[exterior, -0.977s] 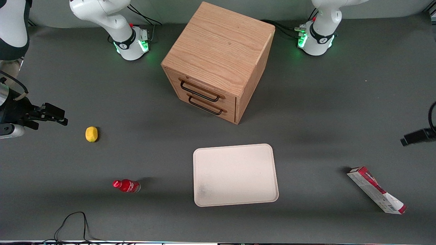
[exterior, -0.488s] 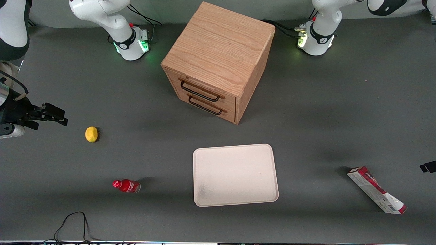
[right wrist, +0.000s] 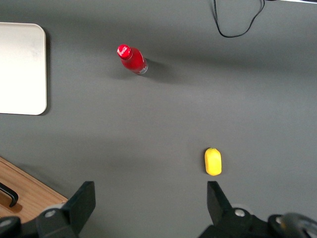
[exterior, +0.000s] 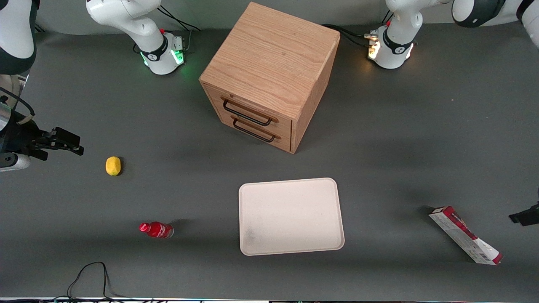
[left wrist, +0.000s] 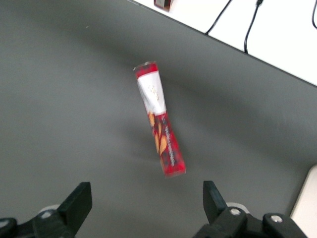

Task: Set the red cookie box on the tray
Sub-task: 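Lower the open left gripper over the cookie box's red end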

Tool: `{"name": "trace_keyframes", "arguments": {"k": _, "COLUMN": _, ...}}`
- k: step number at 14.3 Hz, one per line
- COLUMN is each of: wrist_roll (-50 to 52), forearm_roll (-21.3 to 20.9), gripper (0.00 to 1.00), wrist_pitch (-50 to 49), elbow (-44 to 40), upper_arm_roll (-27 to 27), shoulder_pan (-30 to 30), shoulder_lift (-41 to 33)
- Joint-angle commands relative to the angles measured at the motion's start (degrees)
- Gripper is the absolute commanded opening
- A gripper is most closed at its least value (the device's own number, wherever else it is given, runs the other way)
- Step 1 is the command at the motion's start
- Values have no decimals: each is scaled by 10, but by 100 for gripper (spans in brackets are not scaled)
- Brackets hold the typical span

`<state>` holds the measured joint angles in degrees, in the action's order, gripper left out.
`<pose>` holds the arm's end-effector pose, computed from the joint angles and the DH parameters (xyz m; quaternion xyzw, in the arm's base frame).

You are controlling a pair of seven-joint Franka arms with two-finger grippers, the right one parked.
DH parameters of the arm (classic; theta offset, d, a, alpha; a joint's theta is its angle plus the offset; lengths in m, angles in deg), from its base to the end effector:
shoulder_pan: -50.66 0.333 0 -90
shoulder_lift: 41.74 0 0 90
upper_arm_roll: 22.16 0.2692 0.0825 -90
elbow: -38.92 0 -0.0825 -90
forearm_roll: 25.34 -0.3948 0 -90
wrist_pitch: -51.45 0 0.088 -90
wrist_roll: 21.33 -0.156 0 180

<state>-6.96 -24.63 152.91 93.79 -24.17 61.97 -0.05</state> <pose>0.7326 0.1258 0.3684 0.9765 0.2106 0.0421 0.0195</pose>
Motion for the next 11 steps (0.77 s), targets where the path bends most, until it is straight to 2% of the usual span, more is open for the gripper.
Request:
{"name": "trace_keyframes", "arguments": {"k": 1, "wrist_roll": 24, "forearm_roll": -4, "gripper": 100, "wrist_pitch": 91, "elbow": 48, "upper_arm_roll": 2, "shoulder_pan": -9, "shoulder_lift": 25}}
{"name": "trace_keyframes", "arguments": {"k": 9, "wrist_roll": 24, "forearm_roll": -10, "gripper": 100, "wrist_pitch": 269, "elbow": 97, "upper_arm_roll": 3, "shoulder_pan": -10, "shoulder_lift": 112}}
{"name": "trace_keyframes", "arguments": {"k": 11, "wrist_roll": 24, "forearm_roll": -11, "gripper": 100, "wrist_pitch": 281, "elbow": 102, "upper_arm_roll": 3, "shoulder_pan": -10, "shoulder_lift": 127}}
